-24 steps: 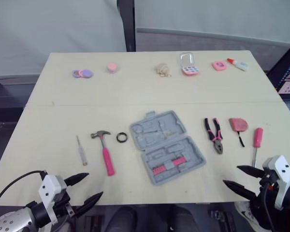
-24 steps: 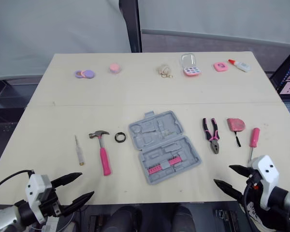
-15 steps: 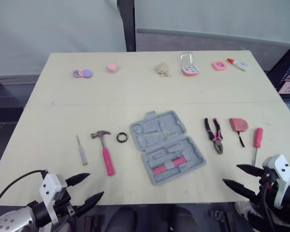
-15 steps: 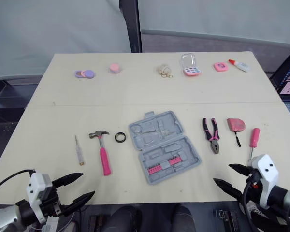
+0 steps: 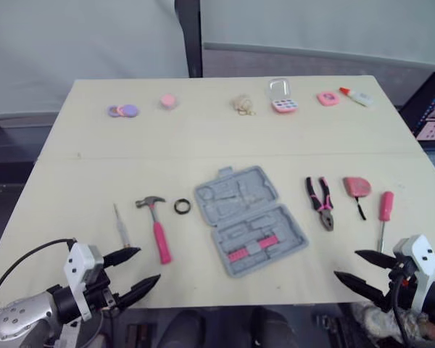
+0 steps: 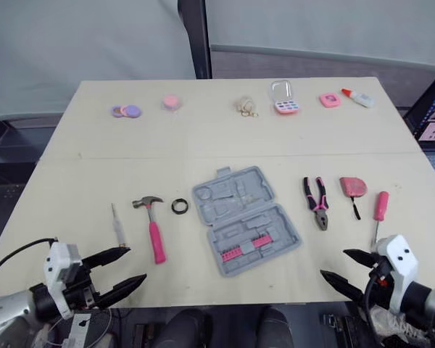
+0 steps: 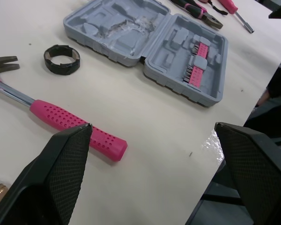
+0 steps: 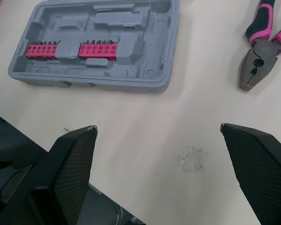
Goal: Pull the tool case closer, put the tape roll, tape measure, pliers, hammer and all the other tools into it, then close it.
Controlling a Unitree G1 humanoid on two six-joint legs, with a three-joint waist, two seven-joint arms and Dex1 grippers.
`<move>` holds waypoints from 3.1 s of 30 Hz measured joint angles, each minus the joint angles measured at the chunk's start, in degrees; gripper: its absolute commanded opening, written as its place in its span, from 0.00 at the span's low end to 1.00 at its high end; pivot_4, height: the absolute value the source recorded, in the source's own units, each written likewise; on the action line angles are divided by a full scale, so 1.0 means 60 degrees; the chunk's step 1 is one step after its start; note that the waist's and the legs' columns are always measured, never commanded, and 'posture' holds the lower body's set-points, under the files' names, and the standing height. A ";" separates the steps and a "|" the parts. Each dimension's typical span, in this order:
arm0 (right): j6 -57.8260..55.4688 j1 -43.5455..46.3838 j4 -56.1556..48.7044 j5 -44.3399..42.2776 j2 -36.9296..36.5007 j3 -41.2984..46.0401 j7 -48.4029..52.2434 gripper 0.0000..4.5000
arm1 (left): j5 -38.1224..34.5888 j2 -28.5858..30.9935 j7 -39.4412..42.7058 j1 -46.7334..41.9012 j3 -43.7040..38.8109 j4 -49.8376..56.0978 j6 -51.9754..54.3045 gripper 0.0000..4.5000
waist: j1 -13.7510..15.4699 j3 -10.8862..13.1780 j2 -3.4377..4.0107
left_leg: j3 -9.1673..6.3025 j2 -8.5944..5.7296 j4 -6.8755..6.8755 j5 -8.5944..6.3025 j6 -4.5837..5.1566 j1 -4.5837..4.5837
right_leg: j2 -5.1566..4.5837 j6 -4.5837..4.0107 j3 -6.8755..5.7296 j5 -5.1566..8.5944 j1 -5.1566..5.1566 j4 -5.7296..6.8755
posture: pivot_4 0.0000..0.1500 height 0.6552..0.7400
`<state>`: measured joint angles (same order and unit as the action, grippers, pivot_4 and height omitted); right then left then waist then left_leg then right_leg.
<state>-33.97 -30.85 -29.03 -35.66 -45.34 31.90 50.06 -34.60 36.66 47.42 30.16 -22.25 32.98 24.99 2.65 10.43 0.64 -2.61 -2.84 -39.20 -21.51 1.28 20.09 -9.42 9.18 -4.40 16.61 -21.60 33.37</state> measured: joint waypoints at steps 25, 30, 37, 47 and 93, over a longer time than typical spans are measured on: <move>-0.1924 0.8241 0.3152 0.1749 -0.1733 -0.5442 -0.0236 0.00 | -0.0039 0.0326 -0.2145 -0.5862 0.3319 -0.1937 0.4681 0.01 | -0.0272 -0.0006 0.0006 | 0.0023 -0.0003 -0.0021 -0.0006 -0.0009 0.0036 | -0.0001 -0.0006 -0.0005 0.0002 -0.0111 0.0104 | 1.00 1.00; -0.2229 0.9582 0.4621 0.2483 -0.1140 -0.6624 -0.0205 0.00 | 0.0229 -0.0028 -0.2542 -0.6669 0.3840 -0.2173 0.5064 0.01 | -0.0264 -0.0006 0.0006 | 0.0031 -0.0006 -0.0038 -0.0007 -0.0009 0.0053 | -0.0005 -0.0006 -0.0005 0.0002 -0.0138 0.0133 | 1.00 1.00; -0.2196 1.0938 0.6385 0.3427 -0.0386 -0.7626 -0.0114 0.00 | 0.0608 -0.0346 -0.2691 -0.7099 0.4536 -0.2303 0.5326 0.01 | -0.0313 -0.0006 0.0006 | 0.0028 -0.0004 -0.0038 -0.0008 -0.0011 0.0055 | -0.0004 -0.0006 -0.0009 0.0002 -0.0146 0.0138 | 1.00 1.00; -0.1458 1.1775 0.8007 0.4329 0.0636 -0.8124 0.0295 0.00 | 0.1441 -0.0855 -0.2746 -0.7612 0.5103 -0.3220 0.4838 0.01 | -0.0471 -0.0006 0.0006 | 0.0030 -0.0003 -0.0035 -0.0008 -0.0012 0.0055 | -0.0004 -0.0006 -0.0017 0.0002 -0.0152 0.0140 | 1.00 1.00; -0.2973 0.9955 0.4677 0.4715 0.1304 -0.7797 0.0821 0.00 | 0.2427 -0.1283 -0.2228 -0.7475 0.5375 -0.3535 0.4367 0.01 | -0.0467 -0.0008 0.0004 | 0.0004 -0.0004 -0.0057 -0.0017 -0.0028 0.0053 | -0.0005 -0.0006 -0.0015 0.0002 -0.0164 0.0199 | 1.00 1.00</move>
<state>-51.81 28.88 -0.97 -7.37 -37.51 -14.88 54.99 -20.04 28.96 34.05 -14.69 10.00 11.77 51.19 -0.15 10.38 0.67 -2.58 -2.87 -39.54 -21.62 1.11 20.41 -9.45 9.15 -4.49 16.62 -22.58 34.57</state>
